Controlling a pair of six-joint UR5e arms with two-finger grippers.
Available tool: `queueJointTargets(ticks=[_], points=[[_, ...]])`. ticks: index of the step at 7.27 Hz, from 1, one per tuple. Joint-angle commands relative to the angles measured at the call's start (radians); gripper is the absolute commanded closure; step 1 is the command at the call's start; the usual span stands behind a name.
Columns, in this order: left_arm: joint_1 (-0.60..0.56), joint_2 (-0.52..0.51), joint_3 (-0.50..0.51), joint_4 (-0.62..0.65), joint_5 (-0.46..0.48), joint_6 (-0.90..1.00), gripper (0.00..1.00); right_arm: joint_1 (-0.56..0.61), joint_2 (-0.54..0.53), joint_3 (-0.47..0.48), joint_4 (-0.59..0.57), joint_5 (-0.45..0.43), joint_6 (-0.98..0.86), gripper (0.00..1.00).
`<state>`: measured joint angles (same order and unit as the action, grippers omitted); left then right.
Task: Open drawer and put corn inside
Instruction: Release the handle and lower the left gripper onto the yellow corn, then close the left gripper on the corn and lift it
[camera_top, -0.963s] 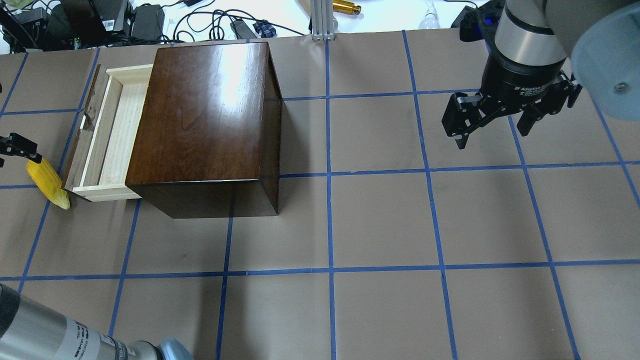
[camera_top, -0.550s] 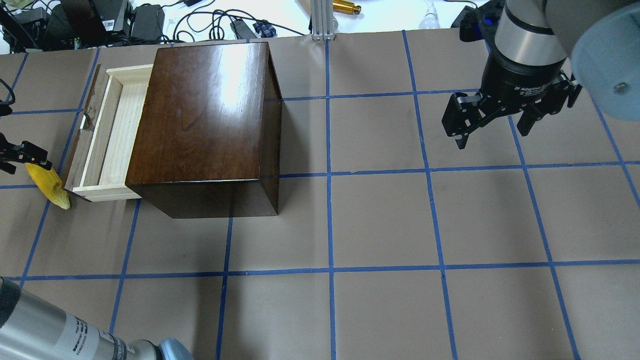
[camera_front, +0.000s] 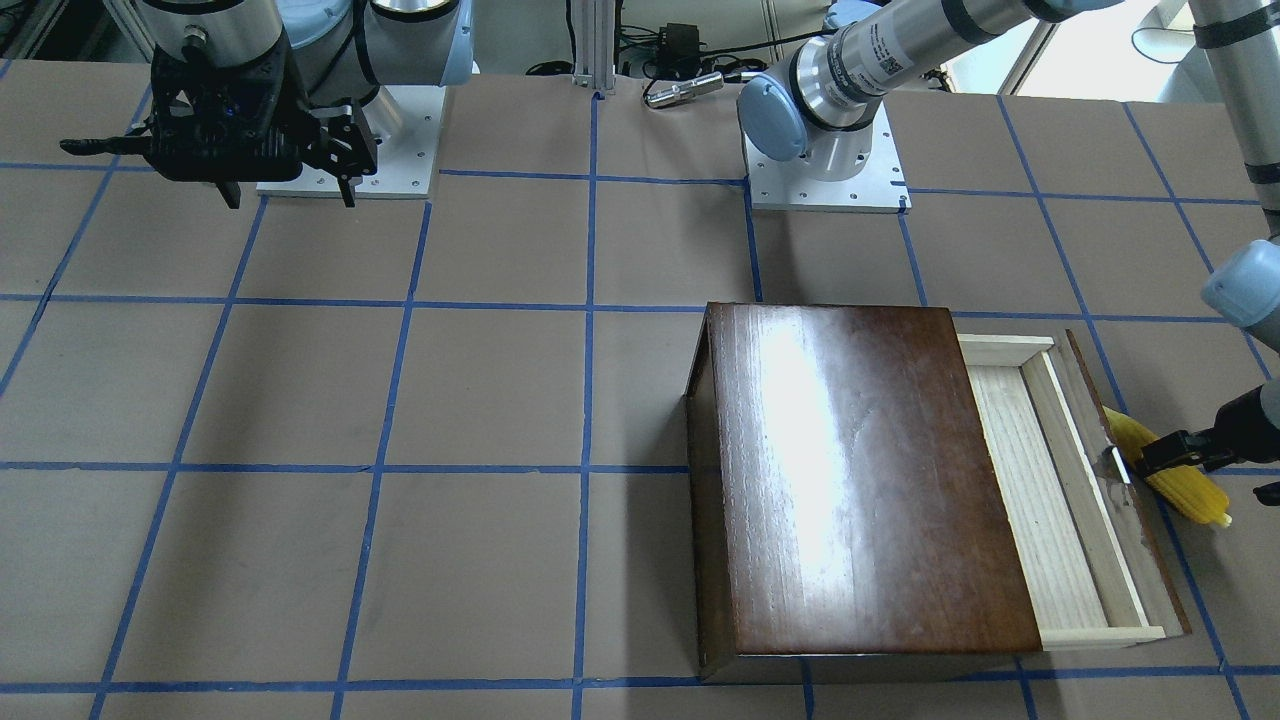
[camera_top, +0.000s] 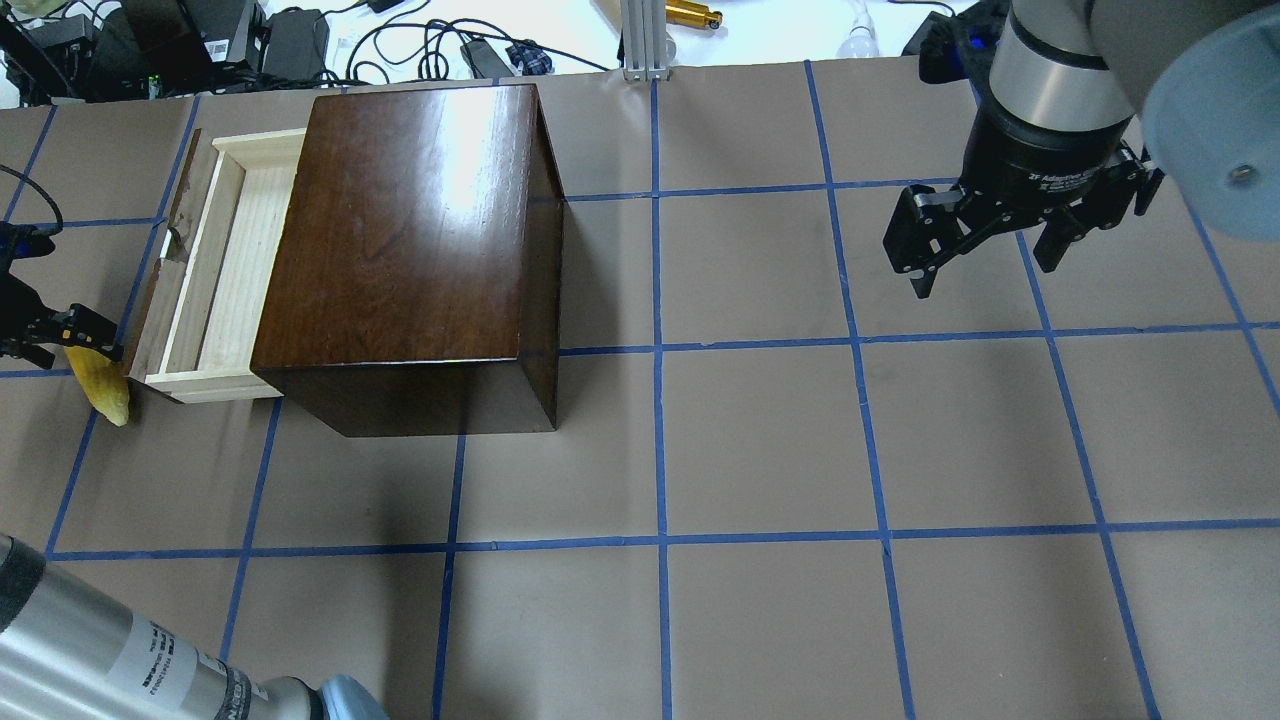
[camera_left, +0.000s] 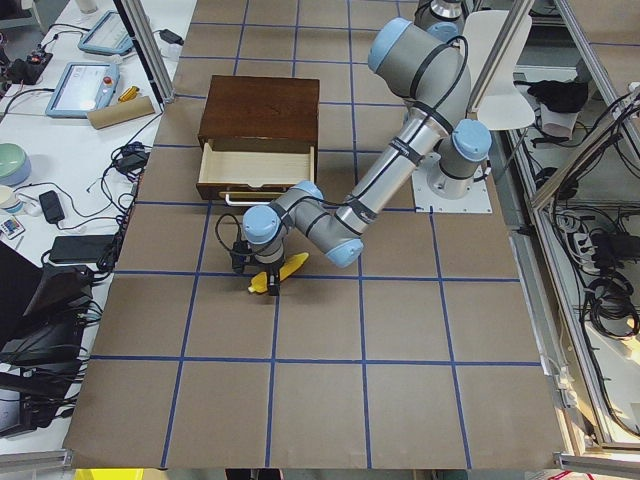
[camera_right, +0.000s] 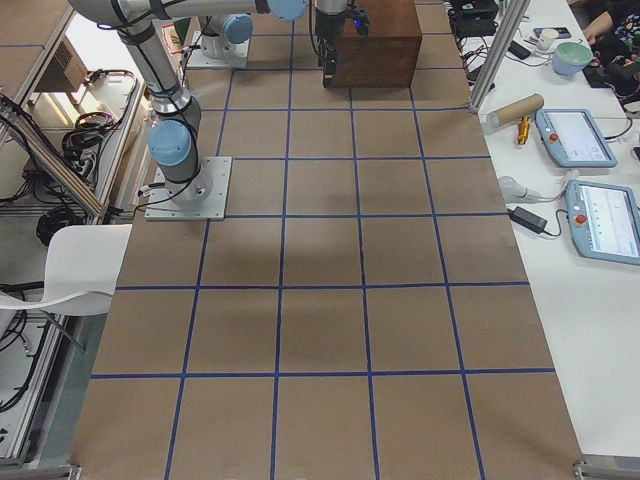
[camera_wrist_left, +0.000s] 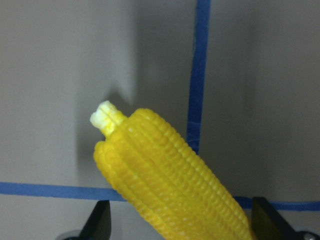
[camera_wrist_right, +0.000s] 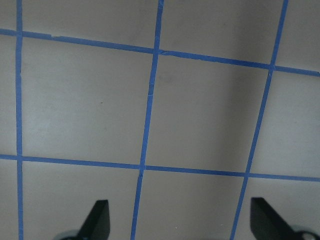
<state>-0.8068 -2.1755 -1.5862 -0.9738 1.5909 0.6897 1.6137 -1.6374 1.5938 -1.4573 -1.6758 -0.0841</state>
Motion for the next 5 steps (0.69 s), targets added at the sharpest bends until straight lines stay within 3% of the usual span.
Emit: queueJointTargets(ticks=[1,5], points=[[0.000,-0.012,0.000,0.003,-0.003,-0.001,0.00,0.000,-0.001,0.000,0.000,-0.001,0.000,0.00],[0.000,-0.026,0.000,0.014,-0.005,-0.002,0.00,0.000,0.001,0.000,0.000,-0.001,0.000,0.00]])
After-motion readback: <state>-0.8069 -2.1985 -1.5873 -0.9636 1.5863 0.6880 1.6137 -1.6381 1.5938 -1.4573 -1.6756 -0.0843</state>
